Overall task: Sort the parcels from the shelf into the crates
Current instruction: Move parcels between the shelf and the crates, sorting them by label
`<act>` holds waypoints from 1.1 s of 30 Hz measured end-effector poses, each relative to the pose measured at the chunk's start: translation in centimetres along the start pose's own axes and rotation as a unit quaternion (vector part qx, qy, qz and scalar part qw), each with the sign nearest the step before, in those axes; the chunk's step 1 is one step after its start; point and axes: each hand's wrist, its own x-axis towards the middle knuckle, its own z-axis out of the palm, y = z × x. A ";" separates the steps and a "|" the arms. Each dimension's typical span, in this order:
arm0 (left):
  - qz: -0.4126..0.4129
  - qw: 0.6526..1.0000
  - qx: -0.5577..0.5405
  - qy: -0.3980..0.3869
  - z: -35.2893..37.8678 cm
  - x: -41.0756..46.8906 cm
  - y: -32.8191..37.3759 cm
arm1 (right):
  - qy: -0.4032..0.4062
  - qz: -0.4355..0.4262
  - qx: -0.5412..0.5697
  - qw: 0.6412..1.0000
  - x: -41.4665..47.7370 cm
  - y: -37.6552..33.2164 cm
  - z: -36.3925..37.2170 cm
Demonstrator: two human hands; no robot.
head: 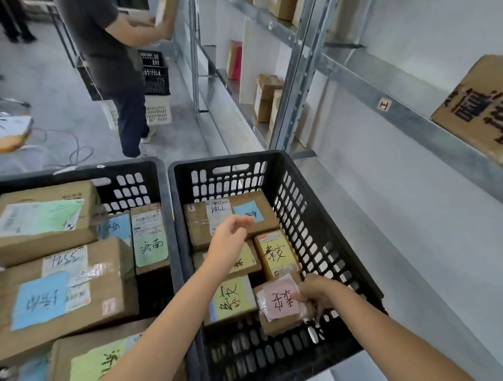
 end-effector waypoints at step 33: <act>0.431 0.834 0.311 -0.149 8.0 -7.0 13.1 | 0.546 -0.255 -0.051 0.796 -23.2 5.3 -7.2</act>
